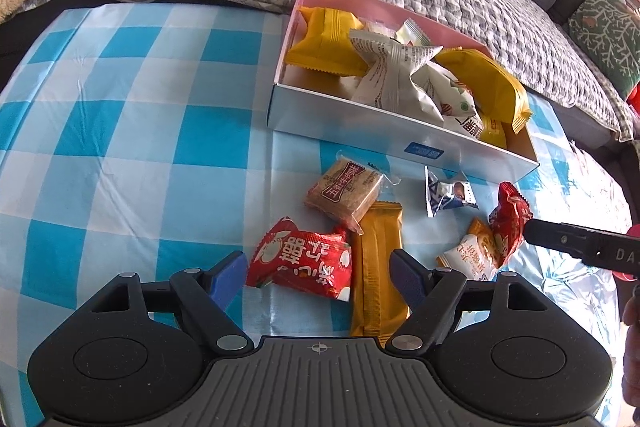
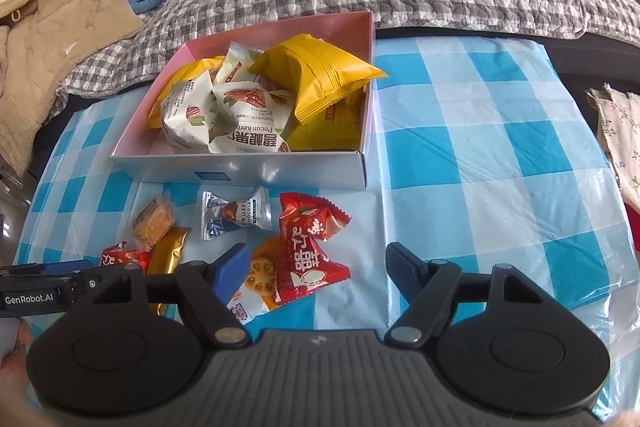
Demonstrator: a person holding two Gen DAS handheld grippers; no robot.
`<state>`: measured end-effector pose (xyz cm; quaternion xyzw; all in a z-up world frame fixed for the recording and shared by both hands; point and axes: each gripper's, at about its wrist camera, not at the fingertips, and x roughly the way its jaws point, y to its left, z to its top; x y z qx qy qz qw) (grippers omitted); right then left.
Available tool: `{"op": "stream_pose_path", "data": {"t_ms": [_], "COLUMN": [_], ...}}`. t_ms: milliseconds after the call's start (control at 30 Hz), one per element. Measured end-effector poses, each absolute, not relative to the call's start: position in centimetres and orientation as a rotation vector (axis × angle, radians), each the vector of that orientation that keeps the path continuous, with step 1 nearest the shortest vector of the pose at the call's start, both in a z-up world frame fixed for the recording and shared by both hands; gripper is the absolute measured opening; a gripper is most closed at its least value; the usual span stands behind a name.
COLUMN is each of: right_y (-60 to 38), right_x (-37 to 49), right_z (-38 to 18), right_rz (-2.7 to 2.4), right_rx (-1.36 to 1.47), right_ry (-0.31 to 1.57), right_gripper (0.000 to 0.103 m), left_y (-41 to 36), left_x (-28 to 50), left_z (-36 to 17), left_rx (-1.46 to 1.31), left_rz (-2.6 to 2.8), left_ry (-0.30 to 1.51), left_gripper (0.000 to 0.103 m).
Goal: Organize snacks
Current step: 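Close left tool on red printed packet while right tool grasps another red packet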
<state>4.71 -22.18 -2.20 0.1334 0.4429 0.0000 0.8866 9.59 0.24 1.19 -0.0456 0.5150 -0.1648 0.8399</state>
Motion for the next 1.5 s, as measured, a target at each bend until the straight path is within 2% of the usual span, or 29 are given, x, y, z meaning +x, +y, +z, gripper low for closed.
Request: {"op": "stream_pose_path", "data": {"t_ms": [333,500,633,800,967,1267,1500], "right_y": [-21.4,-21.2,-21.2,-21.1,-21.0,-20.8,-20.8], "right_x": [5.4,5.6,5.8,6.1,6.3,6.5,6.3], "right_z": [-2.9,-3.1,-3.3,-3.6,-3.8,-3.9,-3.6], "right_rz": [0.014,0.020,0.022,0.022,0.024,0.024,0.022], "right_rx": [0.254,0.254,0.249,0.241,0.223,0.202,0.204], "right_ry": [0.931,0.932,0.937,0.942,0.945,0.948,0.943], "right_gripper": [0.059,0.051,0.049,0.046,0.043,0.034,0.029], "left_y": [-0.1,-0.5,-0.3,-0.2,-0.2,0.0,0.0], "left_x": [9.6,9.6,9.9,9.9,9.9,9.9,9.8], "left_z": [0.9,0.5,-0.1,-0.1,0.2,0.5,0.6], "left_rx": [-0.069,-0.030,-0.021,-0.027,-0.050,-0.068,-0.065], "left_rz": [-0.349,-0.340,-0.318,-0.323,-0.329,-0.326,-0.329], "left_ry": [1.091,1.095,1.111,1.108,1.114,1.101,1.094], "left_gripper": [0.075,0.068,0.058,0.054,0.043,0.037,0.036]}}
